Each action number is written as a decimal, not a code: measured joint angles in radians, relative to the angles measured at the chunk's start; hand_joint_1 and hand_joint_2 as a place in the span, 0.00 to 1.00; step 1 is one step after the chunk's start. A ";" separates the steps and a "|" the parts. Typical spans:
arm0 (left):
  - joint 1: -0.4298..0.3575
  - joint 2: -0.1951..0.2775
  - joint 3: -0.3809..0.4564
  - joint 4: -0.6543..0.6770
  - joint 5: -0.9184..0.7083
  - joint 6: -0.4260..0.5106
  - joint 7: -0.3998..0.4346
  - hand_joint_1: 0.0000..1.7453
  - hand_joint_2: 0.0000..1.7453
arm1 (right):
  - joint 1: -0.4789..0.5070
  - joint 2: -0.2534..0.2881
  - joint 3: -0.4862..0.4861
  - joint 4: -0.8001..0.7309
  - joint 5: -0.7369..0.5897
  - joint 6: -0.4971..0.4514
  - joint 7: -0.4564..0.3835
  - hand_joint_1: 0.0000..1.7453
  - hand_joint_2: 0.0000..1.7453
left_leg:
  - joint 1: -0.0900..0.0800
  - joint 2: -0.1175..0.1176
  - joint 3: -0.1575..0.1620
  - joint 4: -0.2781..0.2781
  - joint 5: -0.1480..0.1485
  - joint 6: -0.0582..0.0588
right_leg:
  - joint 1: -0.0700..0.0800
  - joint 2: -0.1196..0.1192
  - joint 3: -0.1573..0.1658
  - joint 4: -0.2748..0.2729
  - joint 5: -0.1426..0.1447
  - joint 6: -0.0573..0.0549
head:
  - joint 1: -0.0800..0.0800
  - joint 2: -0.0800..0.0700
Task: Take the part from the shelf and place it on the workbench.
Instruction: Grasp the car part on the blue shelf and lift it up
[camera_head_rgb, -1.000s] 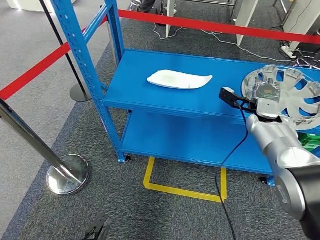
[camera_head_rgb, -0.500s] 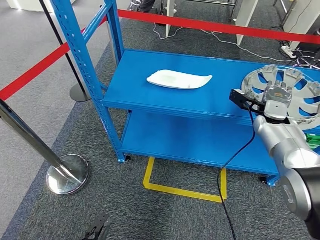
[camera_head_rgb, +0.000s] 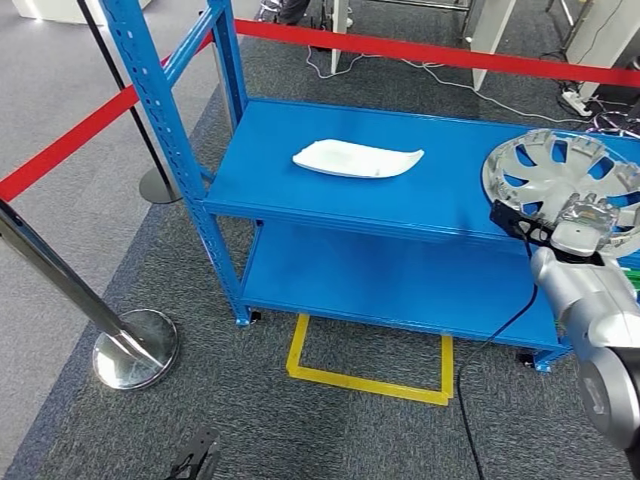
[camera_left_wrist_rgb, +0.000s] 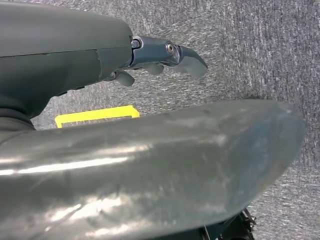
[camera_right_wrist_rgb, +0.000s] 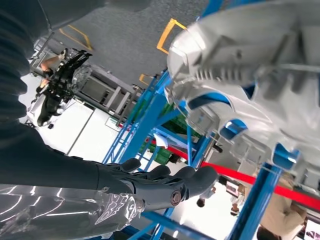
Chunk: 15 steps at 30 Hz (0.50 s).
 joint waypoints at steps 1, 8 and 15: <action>0.000 0.000 0.000 0.000 0.000 0.001 0.000 0.00 0.00 | 0.006 -0.002 -0.001 0.000 0.000 -0.001 -0.002 0.00 1.00 | 0.000 0.000 0.000 0.000 0.000 0.000 | 0.000 0.000 0.000 0.000 0.000 0.000 | 0.000 0.000; 0.000 0.000 0.000 0.000 0.002 0.002 0.000 0.00 0.00 | 0.026 -0.007 -0.018 0.000 -0.004 -0.020 -0.044 0.00 1.00 | 0.000 0.000 0.000 0.000 0.000 0.000 | 0.000 0.000 0.000 0.000 0.000 0.000 | 0.000 0.000; 0.000 0.000 0.000 0.000 0.006 0.002 -0.003 0.00 0.00 | 0.026 0.000 -0.023 0.000 -0.001 -0.052 -0.093 0.00 1.00 | 0.000 0.000 0.000 0.000 0.000 0.000 | 0.000 -0.001 0.001 0.000 0.000 0.000 | 0.000 0.000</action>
